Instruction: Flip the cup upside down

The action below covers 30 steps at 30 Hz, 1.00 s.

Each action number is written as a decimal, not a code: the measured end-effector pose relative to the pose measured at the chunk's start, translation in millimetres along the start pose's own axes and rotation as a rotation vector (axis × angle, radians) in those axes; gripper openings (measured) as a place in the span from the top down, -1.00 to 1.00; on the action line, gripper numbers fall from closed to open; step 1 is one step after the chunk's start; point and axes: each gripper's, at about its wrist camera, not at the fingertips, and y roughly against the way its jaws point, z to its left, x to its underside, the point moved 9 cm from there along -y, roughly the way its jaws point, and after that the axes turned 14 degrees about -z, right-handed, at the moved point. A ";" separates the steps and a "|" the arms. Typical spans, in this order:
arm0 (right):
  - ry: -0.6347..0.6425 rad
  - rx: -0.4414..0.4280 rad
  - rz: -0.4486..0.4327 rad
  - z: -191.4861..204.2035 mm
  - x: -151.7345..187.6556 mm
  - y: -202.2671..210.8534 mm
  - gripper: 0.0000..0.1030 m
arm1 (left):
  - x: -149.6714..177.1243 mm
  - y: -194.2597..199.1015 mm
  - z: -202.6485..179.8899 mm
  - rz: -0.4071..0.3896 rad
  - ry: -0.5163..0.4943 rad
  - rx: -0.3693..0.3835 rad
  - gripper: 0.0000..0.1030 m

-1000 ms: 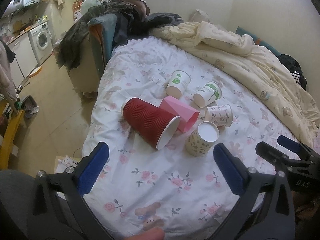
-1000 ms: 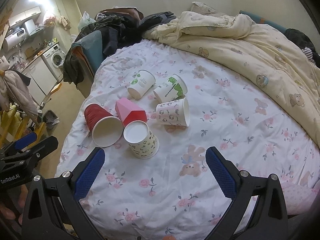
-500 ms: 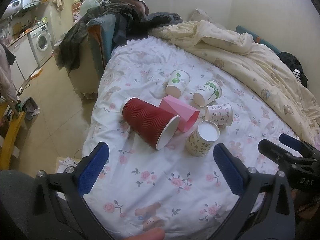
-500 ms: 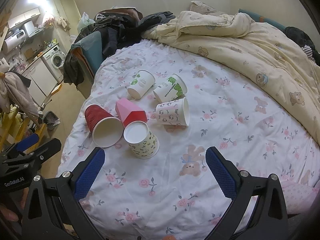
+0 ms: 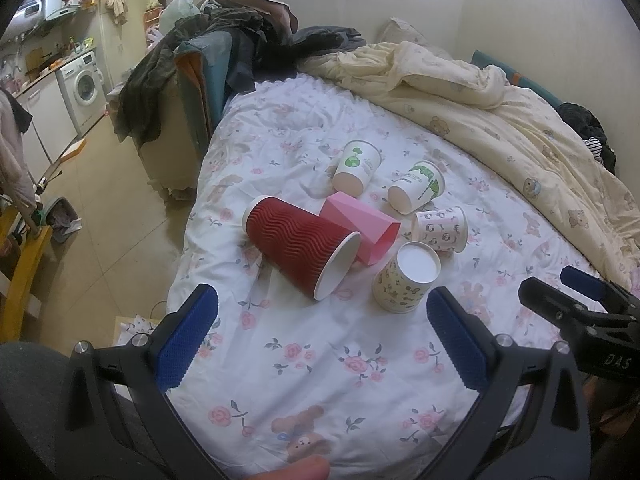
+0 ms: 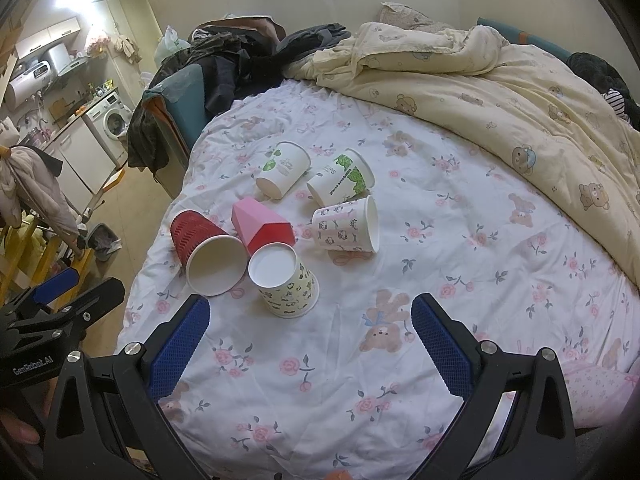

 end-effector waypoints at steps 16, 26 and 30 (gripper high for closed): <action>-0.004 0.000 0.002 0.8 0.7 1.4 -1.00 | -0.3 0.3 -0.1 0.000 -0.002 0.001 -1.00; -0.005 0.000 0.002 0.4 0.5 1.3 -1.00 | -0.5 0.3 -0.2 -0.001 -0.002 0.001 -1.00; -0.004 0.000 0.002 0.5 0.5 1.7 -1.00 | -0.4 0.1 -0.6 0.000 -0.002 0.001 -1.00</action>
